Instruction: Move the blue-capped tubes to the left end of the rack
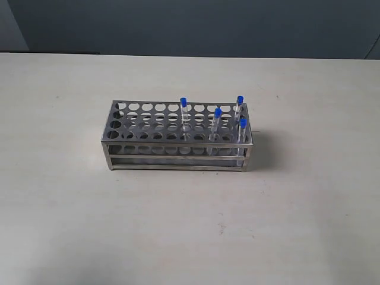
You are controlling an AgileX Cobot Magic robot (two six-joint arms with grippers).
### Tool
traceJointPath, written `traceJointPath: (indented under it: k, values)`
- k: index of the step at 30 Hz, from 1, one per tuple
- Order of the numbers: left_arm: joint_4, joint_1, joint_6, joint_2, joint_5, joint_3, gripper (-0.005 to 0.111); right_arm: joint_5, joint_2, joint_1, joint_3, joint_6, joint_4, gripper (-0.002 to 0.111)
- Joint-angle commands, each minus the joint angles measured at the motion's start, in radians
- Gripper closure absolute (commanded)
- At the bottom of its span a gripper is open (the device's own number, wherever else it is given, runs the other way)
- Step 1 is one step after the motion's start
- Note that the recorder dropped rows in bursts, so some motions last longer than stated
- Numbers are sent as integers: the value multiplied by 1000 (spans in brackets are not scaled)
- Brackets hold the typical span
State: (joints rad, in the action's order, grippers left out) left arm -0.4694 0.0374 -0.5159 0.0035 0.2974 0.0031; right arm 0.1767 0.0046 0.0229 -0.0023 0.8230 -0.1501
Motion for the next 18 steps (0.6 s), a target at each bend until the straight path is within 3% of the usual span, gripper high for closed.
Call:
traceJointPath:
  k: [1,8,13,15,18]
  values:
    - [1,6,-1,-4,-7,-3,106,101,-5,2,2,-2,3,109]
    - [1,6,-1,-4,-9,-3,106,216,-5,2,2,0,8,109]
    - [1,6,-1,-4,-9,-3,106,322,-5,0,2,-53,171,109]
    - [1,6,-1,-4,-9,-3,106,327,-5,0,2,-10,227,109]
    - [1,6,-1,-4,-7,-3,106,197,5,2,-46,6,117,109]
